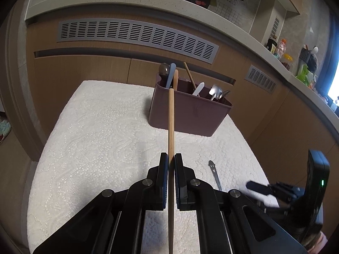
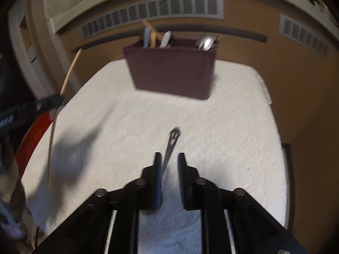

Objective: Organize utensils
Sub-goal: 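Lift the held dark spoon and chopstick and carry them over the caddy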

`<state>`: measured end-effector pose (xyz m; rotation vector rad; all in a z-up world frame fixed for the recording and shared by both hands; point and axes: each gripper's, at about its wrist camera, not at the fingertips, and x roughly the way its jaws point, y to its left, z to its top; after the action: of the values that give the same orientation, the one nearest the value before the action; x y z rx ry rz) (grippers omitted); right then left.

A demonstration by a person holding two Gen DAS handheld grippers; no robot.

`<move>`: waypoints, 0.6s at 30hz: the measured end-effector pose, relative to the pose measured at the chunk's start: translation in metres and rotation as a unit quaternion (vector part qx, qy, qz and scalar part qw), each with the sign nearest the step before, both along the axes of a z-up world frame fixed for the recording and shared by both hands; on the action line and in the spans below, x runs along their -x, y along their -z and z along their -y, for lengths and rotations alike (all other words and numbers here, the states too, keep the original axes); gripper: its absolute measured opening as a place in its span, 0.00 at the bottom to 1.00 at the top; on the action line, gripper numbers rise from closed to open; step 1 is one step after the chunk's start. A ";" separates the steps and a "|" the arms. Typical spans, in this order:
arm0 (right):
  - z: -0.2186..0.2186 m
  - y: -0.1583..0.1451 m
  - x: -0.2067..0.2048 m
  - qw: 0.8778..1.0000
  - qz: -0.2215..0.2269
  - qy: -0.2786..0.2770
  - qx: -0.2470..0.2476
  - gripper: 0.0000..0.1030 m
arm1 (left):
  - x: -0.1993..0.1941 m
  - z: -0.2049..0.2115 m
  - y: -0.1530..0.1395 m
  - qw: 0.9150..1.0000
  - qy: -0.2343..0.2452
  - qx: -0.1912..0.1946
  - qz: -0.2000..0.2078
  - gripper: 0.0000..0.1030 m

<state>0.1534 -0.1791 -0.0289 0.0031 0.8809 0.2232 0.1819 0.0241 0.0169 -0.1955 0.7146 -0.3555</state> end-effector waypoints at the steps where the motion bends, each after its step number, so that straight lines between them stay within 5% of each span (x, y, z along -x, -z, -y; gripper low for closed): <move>1: -0.003 0.004 0.007 1.000 -0.005 0.000 0.001 0.53 | -0.001 -0.001 0.001 1.000 0.000 0.002 -0.001 0.06; 10: -0.031 0.033 0.013 0.998 -0.052 0.028 0.026 0.45 | 0.004 -0.010 0.002 1.000 -0.009 0.013 0.007 0.06; 12: -0.041 0.035 0.014 0.997 -0.039 0.028 0.054 0.39 | 0.005 -0.011 0.002 1.000 -0.009 0.017 0.006 0.06; 13: -0.045 0.035 0.015 0.997 -0.034 0.026 0.064 0.25 | 0.006 -0.012 0.001 1.000 -0.008 0.019 0.006 0.06; 18: -0.045 0.014 0.018 0.995 0.019 0.032 0.095 0.25 | 0.010 -0.012 -0.003 1.000 -0.007 0.021 0.011 0.06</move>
<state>0.1355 -0.1341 -0.0433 -0.1501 0.8603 0.0793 0.1718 0.0357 0.0196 -0.2368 0.6841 -0.3589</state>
